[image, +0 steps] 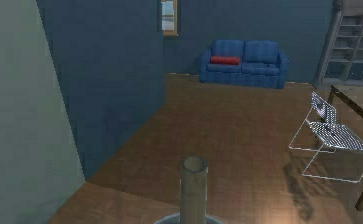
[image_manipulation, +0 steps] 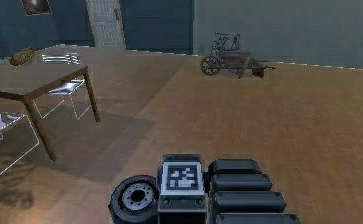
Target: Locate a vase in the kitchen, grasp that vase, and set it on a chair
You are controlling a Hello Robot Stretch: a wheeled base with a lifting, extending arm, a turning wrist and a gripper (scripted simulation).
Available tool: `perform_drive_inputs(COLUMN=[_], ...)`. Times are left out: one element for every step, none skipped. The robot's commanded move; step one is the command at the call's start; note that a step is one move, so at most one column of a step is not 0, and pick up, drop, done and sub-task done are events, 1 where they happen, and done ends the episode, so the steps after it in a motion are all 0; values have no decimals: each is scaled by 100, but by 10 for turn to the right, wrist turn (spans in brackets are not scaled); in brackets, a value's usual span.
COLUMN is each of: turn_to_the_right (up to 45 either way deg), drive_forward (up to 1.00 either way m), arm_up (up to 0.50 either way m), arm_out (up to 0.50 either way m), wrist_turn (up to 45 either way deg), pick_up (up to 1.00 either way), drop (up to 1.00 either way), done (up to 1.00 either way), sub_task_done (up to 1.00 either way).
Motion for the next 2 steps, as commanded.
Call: perform_drive_inputs(turn_to_the_right=[-30,-30], drive_forward=[0,0], arm_up=[0,0], arm_out=[0,0], wrist_turn=[0,0], pick_up=[0,0], drop=[0,0], done=[0,0], sub_task_done=[0,0])
